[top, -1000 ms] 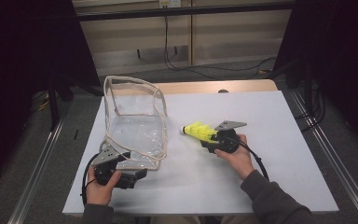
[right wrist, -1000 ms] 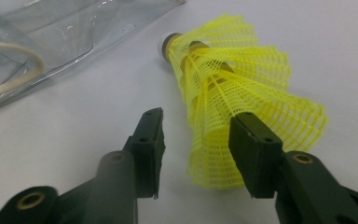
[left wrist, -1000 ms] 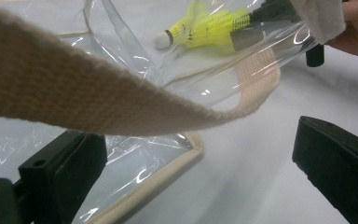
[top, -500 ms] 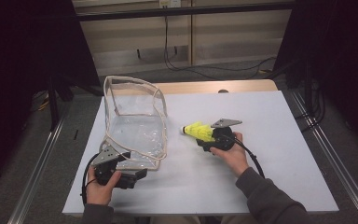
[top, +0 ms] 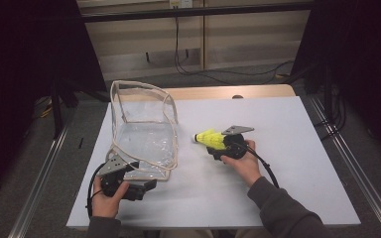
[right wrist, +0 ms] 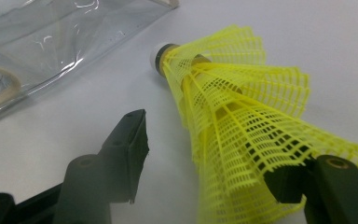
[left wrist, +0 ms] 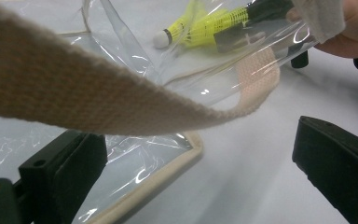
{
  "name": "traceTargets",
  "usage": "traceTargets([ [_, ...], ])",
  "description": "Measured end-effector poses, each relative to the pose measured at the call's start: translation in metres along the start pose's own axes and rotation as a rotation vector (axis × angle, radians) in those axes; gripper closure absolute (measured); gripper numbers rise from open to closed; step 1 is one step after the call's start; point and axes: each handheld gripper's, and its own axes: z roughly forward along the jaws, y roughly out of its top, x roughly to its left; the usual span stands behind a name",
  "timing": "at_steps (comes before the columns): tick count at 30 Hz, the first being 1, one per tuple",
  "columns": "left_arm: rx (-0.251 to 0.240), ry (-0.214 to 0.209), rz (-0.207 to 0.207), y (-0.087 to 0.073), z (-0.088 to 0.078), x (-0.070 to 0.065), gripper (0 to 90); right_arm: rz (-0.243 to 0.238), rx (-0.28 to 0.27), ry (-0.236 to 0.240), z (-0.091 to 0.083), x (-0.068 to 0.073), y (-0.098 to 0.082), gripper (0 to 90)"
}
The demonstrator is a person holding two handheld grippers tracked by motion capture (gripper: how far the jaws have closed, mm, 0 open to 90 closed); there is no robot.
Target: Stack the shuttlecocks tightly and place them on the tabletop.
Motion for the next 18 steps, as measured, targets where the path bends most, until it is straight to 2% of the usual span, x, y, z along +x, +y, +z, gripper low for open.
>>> traceTargets([
  [10, 0.001, 0.001, -0.001, 0.0, -0.0001, 0.0001, 2.9, -0.009, -0.009, -0.034, 0.0047, 0.0042, 0.0026, 51.0],
  [18, 0.001, -0.001, -0.001, -0.0003, 0.0001, 0.0005, 2.9, 0.021, -0.024, -0.065, 0.0071, 0.0041, 0.0029, 60.7],
])
